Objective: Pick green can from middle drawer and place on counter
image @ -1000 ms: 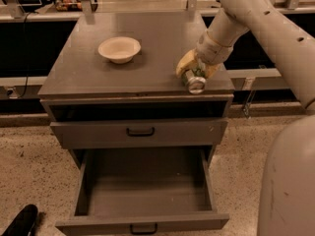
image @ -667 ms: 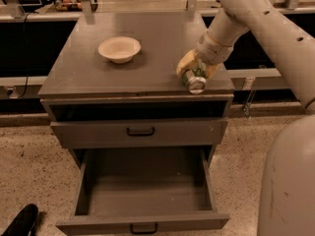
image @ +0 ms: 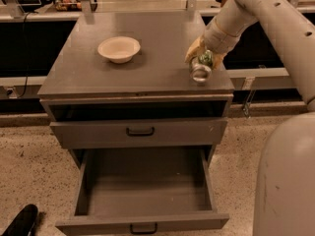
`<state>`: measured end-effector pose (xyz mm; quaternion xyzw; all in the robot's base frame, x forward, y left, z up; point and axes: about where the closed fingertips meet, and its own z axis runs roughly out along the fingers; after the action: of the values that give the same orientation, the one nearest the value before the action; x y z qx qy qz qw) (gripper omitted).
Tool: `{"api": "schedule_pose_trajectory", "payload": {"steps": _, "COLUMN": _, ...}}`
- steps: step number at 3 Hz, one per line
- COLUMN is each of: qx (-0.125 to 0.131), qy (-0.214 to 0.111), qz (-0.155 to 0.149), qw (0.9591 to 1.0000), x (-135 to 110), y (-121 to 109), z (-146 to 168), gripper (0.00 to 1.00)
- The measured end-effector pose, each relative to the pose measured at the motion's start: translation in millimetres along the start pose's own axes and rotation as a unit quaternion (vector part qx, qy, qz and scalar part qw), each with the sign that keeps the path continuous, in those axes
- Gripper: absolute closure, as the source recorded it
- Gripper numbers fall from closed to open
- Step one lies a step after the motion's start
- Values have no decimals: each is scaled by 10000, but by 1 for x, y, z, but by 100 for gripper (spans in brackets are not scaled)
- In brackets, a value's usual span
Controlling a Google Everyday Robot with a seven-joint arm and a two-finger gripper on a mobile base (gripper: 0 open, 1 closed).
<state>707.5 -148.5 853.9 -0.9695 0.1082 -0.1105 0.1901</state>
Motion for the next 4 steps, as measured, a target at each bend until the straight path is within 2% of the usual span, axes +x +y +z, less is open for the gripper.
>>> {"api": "schedule_pose_trajectory", "payload": {"steps": 1, "qx": 10, "qy": 3, "qz": -7, "qw": 10000, "x": 1, "y": -1, "z": 3, "gripper": 20}}
{"api": "schedule_pose_trajectory", "payload": {"steps": 2, "qx": 16, "qy": -5, "qz": -11, "qw": 10000, "x": 2, "y": -2, "z": 7, "gripper": 1}}
{"api": "schedule_pose_trajectory", "payload": {"steps": 3, "qx": 16, "qy": -8, "qz": -14, "qw": 10000, "x": 2, "y": -2, "z": 8, "gripper": 0}}
{"api": "schedule_pose_trajectory", "payload": {"steps": 4, "qx": -16, "qy": 124, "qz": -115, "qw": 9999, "x": 1, "y": -1, "z": 0, "gripper": 0}}
